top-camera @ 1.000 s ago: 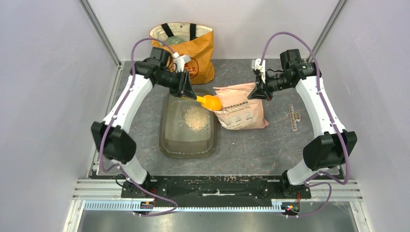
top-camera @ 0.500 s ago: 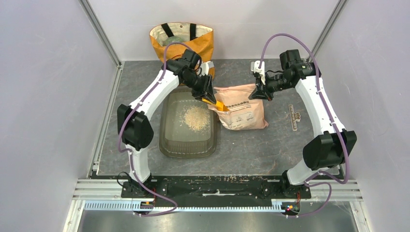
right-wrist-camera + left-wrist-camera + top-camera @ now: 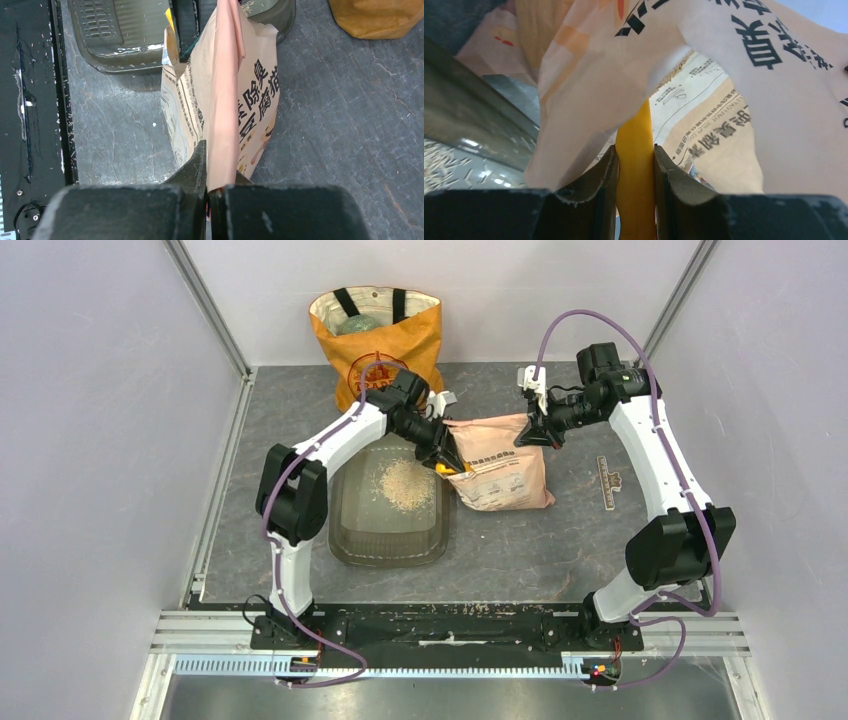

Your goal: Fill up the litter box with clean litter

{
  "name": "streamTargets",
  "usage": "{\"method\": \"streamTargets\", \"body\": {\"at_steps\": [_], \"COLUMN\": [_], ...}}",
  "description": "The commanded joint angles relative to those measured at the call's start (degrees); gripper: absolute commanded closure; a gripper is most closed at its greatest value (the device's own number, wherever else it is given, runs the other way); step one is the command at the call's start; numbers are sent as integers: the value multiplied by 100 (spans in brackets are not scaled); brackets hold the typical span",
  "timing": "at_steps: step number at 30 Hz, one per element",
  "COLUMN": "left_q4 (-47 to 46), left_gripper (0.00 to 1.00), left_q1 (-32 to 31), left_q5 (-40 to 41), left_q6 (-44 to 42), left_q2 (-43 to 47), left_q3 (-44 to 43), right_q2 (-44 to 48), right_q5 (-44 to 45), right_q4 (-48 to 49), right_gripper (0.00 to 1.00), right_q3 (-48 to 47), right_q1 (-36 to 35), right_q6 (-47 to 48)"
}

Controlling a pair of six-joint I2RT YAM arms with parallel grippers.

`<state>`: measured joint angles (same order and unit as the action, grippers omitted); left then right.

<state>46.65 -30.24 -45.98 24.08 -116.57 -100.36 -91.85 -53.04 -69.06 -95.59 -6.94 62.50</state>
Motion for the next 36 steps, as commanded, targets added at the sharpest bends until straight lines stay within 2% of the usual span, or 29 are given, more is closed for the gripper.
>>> {"method": "streamTargets", "body": {"at_steps": [1,4,7,24,36], "left_q4": [-1525,-2263,-2780,-3416,-2277], "left_gripper": [98,98,98,98,98], "left_q1": [-70,-52,6,758,1466], "left_q5": [-1077,-1552,-1678,-2120,-2597], "left_q6": [594,1028,1318,1833,864], "left_q2": [185,356,659,1687,2162], "left_q3": [785,1117,1404,2501,2802], "right_q2": [227,233,279,456,366], "right_q5": [-680,-682,-649,-841,-923], "right_q4": [497,444,354,117,-5], "right_gripper": [100,100,100,100,100], "right_q3": [-139,-140,-135,-192,-435], "right_q1": [-75,-78,-72,-32,-31], "right_q6": [-26,-12,14,35,61]}}
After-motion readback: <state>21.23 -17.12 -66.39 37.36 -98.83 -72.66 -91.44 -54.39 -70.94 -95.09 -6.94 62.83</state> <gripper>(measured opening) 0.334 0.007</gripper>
